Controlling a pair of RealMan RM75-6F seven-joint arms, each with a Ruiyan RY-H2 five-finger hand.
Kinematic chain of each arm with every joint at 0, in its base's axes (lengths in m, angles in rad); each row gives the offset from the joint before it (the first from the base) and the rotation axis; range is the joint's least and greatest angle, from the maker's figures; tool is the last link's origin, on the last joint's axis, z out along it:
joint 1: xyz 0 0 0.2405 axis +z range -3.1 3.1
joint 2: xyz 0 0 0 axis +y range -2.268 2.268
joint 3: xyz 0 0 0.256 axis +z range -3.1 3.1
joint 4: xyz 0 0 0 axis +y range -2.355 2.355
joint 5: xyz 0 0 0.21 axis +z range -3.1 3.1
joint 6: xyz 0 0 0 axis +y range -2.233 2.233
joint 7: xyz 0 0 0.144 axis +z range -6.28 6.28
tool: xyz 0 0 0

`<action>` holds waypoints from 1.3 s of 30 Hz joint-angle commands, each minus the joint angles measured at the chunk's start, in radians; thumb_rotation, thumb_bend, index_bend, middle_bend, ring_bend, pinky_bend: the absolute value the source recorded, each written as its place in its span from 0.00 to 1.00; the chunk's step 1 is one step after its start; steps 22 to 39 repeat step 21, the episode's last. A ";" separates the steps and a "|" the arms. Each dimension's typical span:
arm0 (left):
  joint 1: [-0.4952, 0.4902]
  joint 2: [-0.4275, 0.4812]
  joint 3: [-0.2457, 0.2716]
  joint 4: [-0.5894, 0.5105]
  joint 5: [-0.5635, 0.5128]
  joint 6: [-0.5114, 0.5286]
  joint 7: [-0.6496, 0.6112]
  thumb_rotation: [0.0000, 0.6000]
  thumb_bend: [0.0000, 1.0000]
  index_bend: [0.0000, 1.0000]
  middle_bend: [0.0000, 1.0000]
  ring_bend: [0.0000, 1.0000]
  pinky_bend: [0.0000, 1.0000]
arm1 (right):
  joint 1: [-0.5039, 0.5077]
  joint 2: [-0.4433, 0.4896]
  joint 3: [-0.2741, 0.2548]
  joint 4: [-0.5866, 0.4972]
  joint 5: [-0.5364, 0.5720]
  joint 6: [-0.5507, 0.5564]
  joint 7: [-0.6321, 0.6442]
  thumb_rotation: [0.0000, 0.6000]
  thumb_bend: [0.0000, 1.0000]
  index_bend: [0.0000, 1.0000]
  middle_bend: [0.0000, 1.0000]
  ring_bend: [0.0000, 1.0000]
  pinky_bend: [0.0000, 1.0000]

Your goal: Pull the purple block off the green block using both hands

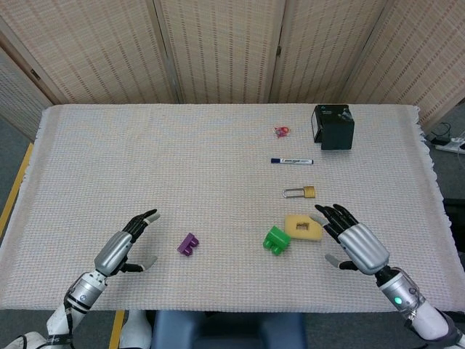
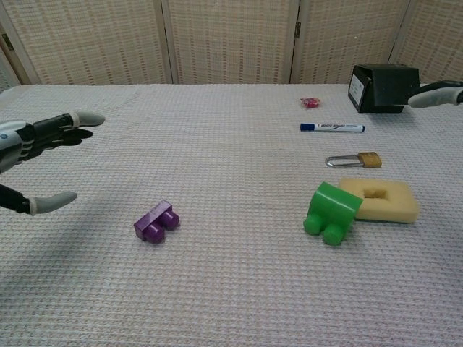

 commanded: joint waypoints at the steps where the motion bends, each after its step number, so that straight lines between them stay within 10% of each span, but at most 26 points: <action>1: 0.074 0.180 0.092 -0.090 0.052 0.033 0.334 1.00 0.39 0.00 0.00 0.00 0.00 | -0.171 -0.001 0.011 -0.062 0.032 0.182 -0.364 1.00 0.33 0.00 0.00 0.00 0.00; 5: 0.205 0.192 0.089 -0.118 0.036 0.206 0.616 1.00 0.39 0.00 0.00 0.00 0.00 | -0.248 -0.070 0.033 -0.059 0.082 0.248 -0.497 1.00 0.33 0.00 0.00 0.00 0.00; 10: 0.307 0.139 0.084 -0.020 0.063 0.368 0.664 1.00 0.39 0.02 0.00 0.00 0.00 | -0.264 -0.079 0.033 -0.044 0.126 0.199 -0.412 1.00 0.33 0.00 0.00 0.00 0.00; 39: 0.346 0.161 0.019 -0.014 -0.018 0.392 0.682 1.00 0.39 0.02 0.00 0.00 0.00 | -0.249 -0.077 0.067 -0.040 0.137 0.134 -0.410 1.00 0.33 0.00 0.00 0.00 0.00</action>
